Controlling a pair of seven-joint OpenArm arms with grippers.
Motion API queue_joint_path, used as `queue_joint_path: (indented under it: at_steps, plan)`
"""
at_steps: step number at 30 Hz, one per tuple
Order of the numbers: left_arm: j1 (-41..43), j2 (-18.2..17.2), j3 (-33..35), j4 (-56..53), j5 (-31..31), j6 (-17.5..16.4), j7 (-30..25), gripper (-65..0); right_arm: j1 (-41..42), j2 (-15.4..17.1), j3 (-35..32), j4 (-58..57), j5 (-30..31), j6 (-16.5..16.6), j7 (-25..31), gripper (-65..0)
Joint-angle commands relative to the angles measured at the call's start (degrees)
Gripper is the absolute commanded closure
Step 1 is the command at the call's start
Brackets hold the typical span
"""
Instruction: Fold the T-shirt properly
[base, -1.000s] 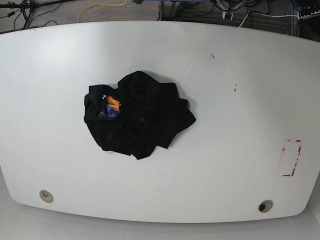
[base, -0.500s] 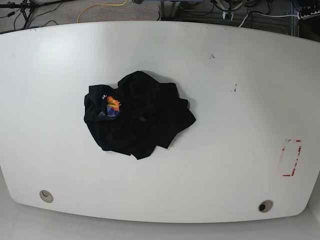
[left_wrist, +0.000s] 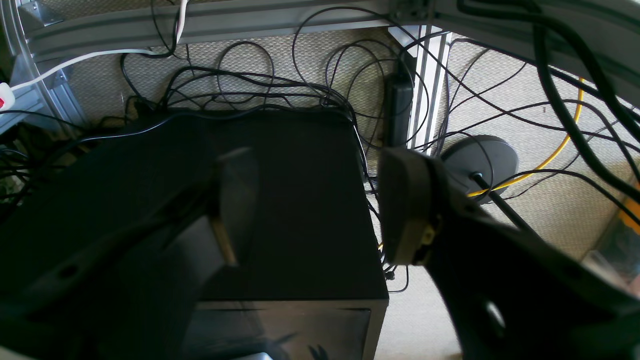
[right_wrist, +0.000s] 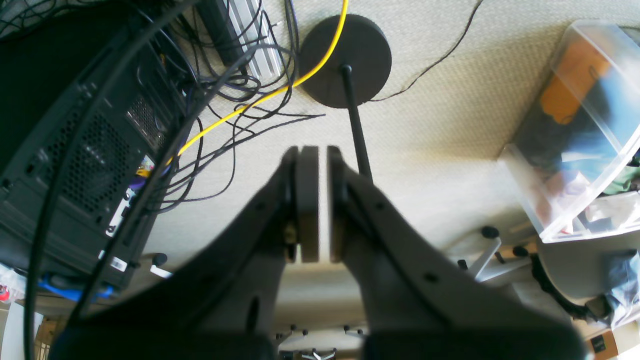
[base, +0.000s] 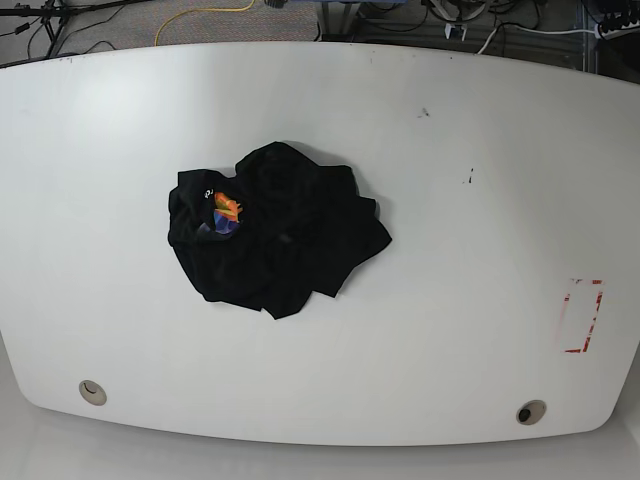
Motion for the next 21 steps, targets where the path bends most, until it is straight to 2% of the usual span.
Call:
queue_joint_path:
  at_steps: [1, 21]
  plan:
    - [0.32, -0.30, -0.08, 0.06, 0.23, -0.06, -0.44, -35.4, -0.80, -0.05, 0.04, -0.16, -0.09, -0.21, -0.24, -1.9]
    - [0.51, -0.22, -0.10, 0.20, 0.31, -0.35, -0.72, -35.5, -1.80, 0.05, 0.03, 0.68, -0.14, -0.15, 0.02, -2.2]
